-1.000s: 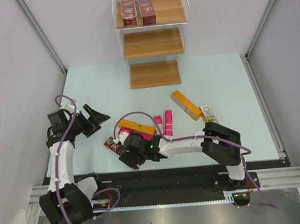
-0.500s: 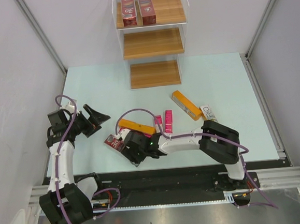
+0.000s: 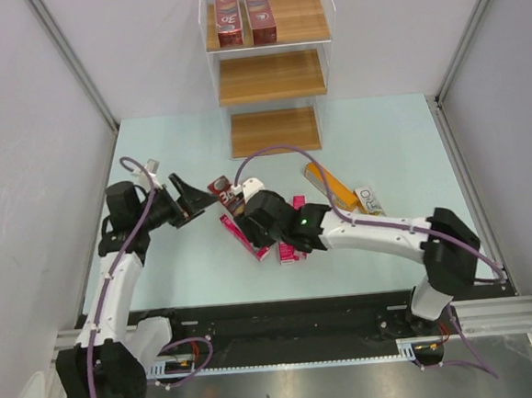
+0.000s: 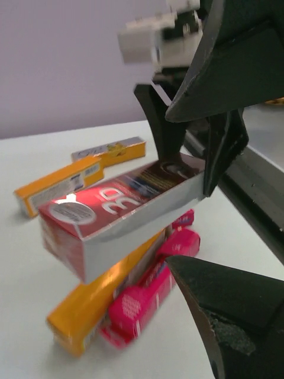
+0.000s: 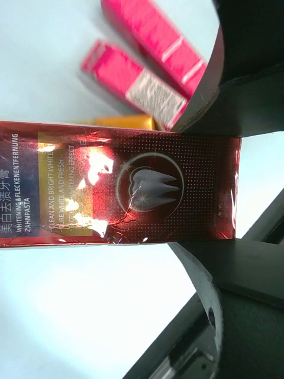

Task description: Place and organize the toothpastes onto the shelf

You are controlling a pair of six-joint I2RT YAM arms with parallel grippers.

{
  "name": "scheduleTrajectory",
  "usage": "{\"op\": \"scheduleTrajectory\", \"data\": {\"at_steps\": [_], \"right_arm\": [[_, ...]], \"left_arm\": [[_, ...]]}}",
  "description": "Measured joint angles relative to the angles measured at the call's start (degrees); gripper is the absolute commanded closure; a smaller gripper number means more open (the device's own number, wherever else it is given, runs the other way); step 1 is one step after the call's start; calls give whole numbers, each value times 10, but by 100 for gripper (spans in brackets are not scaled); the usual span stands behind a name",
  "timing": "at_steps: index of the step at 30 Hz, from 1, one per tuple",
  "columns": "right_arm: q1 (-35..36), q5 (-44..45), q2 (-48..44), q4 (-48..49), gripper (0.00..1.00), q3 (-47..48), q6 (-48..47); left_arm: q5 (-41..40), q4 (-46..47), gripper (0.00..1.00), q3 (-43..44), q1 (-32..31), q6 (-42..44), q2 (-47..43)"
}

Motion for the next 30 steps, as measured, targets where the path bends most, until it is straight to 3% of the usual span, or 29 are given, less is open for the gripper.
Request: {"op": "scheduleTrajectory", "data": {"at_steps": [9,15,18,19,21,25,30], "right_arm": [[21,79,-118,-30,52,0,0],[40,95,-127,-41,51,0,0],[45,101,-127,-47,49,0,7],[46,102,-128,-47,47,0,9],[46,101,-129,-46,44,0,12],[46,95,-130,-44,25,0,19],[43,88,-134,-43,10,0,18]], "left_arm": [[-34,135,1,11,-177,-95,64],[-59,195,19,31,-239,-127,108],[-68,213,36,31,-251,-139,110],[-72,215,46,31,-251,-143,110],[-78,217,53,31,-251,-150,110],[-75,222,54,39,-255,-157,106],[-80,213,55,42,-248,-145,106]]}}
